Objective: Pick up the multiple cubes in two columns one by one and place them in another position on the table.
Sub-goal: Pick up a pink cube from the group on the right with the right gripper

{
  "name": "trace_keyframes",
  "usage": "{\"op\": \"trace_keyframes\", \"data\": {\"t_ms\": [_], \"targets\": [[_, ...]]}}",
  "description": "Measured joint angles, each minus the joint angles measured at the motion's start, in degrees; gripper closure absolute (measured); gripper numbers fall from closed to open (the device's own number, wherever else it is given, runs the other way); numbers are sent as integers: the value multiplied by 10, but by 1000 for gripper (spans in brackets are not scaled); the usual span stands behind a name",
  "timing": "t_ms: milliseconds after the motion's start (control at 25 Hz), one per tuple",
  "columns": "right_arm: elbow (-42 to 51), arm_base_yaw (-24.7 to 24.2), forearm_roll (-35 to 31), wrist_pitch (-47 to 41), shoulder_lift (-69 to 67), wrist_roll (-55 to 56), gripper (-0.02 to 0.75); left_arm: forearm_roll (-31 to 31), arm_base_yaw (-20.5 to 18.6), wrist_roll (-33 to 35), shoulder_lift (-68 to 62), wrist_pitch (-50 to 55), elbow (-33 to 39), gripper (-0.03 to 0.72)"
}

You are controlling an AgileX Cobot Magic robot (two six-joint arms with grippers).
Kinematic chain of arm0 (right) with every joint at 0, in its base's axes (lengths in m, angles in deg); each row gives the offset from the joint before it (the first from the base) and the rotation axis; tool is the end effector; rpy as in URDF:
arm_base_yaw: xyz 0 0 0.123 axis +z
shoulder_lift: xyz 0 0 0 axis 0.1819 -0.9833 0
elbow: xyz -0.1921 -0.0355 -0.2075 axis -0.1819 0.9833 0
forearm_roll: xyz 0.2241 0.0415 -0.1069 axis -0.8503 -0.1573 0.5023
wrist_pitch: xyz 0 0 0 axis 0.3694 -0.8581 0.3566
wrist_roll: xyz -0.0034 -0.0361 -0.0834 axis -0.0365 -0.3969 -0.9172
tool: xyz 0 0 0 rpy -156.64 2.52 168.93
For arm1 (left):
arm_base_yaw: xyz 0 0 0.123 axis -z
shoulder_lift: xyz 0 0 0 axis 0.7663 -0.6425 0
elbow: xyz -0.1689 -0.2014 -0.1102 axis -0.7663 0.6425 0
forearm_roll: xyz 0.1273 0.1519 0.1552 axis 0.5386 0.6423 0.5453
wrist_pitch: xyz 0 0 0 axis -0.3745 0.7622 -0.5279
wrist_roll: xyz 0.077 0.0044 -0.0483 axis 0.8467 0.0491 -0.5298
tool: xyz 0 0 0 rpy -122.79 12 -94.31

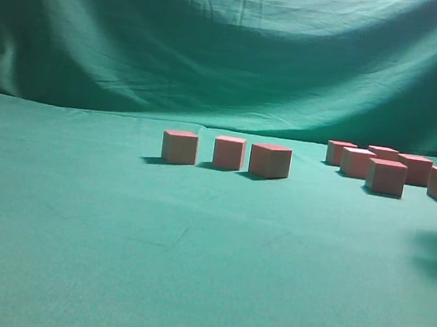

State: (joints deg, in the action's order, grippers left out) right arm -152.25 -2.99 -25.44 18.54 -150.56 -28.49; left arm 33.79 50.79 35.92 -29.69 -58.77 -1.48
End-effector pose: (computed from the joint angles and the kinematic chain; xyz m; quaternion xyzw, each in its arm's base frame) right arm 0.3145 0.0428 0.2105 -0.0218 0.9946 0.0182 0.0999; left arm 0.0529 -0.0035 0.1771 -0.0290 0.7920 -0.0500 0.6077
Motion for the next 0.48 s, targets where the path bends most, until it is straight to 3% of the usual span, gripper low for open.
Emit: {"op": "trace_keyframes", "data": {"t_ms": [480], "targets": [[0,0,-2,87,-70,-22,378,0,0,0,0,0,0,688]]}}
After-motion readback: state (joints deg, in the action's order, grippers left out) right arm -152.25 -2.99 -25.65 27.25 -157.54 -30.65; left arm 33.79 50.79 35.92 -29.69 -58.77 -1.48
